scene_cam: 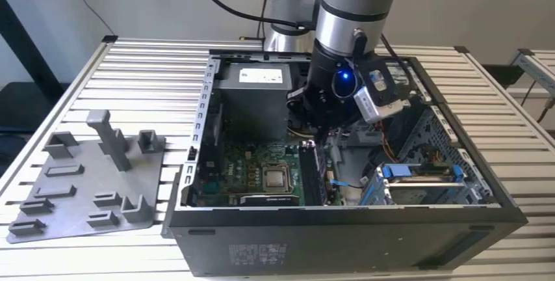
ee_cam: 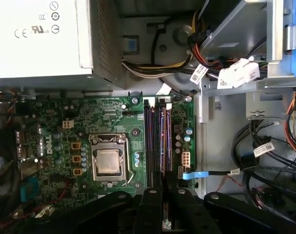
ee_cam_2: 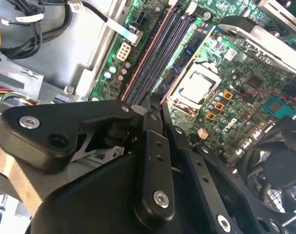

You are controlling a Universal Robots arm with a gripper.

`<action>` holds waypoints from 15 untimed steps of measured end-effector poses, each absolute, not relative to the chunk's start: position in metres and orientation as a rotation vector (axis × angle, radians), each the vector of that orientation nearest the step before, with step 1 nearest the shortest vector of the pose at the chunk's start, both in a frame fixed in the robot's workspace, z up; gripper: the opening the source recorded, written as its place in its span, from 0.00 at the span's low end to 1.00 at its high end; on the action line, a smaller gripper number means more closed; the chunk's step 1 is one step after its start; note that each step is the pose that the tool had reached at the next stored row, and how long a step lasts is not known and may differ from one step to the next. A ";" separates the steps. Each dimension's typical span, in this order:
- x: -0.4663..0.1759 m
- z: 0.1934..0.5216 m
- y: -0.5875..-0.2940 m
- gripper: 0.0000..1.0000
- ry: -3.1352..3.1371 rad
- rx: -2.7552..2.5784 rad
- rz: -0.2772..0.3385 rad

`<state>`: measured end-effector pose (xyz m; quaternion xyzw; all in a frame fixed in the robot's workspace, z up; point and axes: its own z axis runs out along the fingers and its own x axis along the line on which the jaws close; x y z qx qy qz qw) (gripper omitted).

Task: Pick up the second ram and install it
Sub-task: 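Insert the second ram into the second slot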

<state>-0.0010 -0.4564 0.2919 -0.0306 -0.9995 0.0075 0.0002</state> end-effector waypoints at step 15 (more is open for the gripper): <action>-0.005 0.275 -0.457 0.14 -3.139 -0.025 0.022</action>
